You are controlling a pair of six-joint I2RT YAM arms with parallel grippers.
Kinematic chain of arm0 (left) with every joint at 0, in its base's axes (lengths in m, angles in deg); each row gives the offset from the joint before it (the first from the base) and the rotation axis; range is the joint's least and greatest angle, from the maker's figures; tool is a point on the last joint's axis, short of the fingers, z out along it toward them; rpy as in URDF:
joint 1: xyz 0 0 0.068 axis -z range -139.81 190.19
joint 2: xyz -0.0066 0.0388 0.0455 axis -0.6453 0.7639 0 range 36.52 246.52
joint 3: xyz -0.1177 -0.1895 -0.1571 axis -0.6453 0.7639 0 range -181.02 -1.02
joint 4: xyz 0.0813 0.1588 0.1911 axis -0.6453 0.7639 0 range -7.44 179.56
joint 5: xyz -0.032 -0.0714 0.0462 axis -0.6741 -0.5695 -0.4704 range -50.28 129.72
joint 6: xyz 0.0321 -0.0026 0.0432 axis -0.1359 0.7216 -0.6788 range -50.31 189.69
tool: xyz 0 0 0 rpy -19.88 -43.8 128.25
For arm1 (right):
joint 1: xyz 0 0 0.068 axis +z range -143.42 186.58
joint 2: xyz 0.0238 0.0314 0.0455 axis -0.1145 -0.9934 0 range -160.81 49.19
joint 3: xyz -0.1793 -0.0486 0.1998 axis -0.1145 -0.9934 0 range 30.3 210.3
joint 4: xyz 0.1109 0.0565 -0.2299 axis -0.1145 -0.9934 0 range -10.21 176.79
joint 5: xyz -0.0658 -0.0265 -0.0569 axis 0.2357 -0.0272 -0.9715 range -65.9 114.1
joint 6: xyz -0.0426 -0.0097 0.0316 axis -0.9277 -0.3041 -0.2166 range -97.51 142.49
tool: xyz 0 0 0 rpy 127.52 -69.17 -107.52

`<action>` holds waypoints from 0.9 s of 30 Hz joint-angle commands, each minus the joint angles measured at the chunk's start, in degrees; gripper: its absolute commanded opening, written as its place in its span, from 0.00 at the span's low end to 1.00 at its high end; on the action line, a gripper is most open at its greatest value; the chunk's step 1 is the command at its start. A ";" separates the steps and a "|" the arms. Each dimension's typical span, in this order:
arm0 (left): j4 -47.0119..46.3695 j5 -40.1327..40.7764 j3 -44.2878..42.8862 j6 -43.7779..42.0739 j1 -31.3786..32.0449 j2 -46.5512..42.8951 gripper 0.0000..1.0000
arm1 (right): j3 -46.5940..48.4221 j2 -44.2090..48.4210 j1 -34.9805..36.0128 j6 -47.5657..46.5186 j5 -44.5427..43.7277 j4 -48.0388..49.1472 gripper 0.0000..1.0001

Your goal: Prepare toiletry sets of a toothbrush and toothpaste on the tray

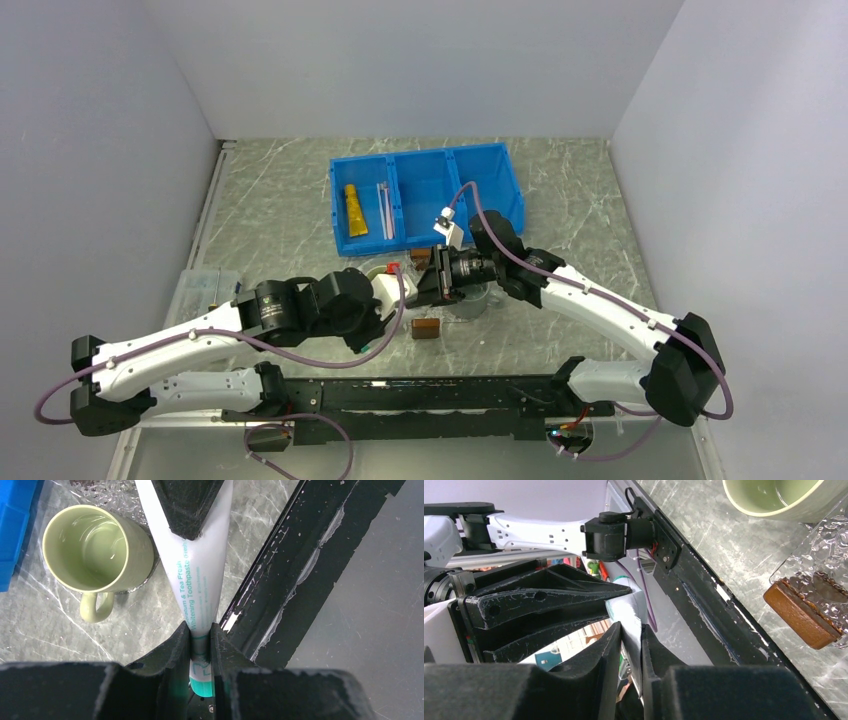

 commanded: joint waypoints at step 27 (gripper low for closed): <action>-6.54 8.06 0.62 -0.03 0.31 -9.99 0.85 | 13.44 0.41 0.82 -11.08 -5.84 -12.01 0.00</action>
